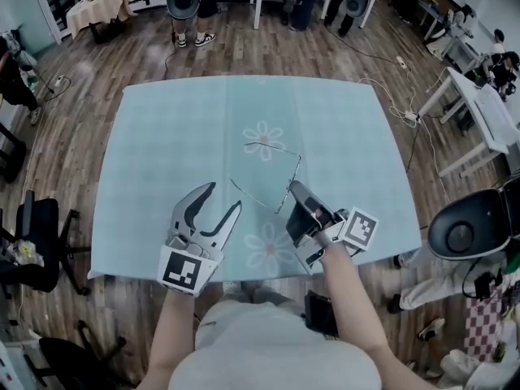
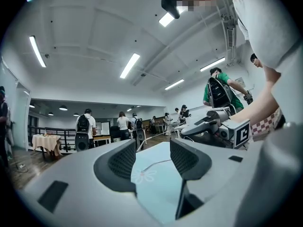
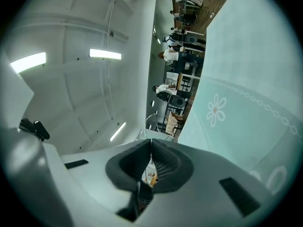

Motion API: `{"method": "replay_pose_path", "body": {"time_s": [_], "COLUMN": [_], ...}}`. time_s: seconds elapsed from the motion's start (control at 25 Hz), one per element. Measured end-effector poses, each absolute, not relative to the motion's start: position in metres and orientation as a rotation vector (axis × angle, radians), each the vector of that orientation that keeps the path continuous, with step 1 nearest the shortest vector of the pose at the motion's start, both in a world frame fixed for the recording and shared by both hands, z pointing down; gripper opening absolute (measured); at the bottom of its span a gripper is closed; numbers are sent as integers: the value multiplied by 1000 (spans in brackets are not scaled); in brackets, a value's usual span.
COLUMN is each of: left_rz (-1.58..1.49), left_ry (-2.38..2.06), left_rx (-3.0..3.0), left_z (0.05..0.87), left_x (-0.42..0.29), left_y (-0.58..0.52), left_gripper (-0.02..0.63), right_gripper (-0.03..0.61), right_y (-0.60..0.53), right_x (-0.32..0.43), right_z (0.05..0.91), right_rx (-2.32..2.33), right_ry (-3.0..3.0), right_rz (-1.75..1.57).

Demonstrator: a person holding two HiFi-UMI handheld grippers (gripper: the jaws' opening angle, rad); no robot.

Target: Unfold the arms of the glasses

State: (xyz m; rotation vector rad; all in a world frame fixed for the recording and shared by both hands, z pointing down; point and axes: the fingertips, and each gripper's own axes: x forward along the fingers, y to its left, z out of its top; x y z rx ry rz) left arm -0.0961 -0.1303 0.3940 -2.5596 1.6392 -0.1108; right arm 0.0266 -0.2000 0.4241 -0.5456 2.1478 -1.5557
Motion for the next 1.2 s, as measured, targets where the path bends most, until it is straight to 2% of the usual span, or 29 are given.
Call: {"method": "replay_pose_path", "body": {"time_s": [0.68,0.76,0.84,0.88,1.0,1.2], "left_rz": [-102,-92,-82,-85,-112,-148], "left_ry": [1672,1693,1712,1717,1722,1750], "left_rx": [-2520,-2504,-2485,-2477,-2462,-2455], "left_z": [390,389,387,387,389,398], "left_x": [-85,-86,-87,-87,-84,-79], "left_y": [-136,-137,-137,-137,-135,-135], "left_gripper": [215,174,73,42,12,8], "right_gripper": [11,11,11,11,11,11], "right_y": [-197,-196,-196,-196,-197,-199], "right_x": [19,18,18,19,23,27], "right_z": [412,414,416,416,419,424], "right_rx": [-741,-748,-758,-762,-753,-721], "right_ry": [2275,2272,2261,2247,2144,1980], "right_rz": [-1298,-1302,-1311,-1321,-1387,-1479]}}
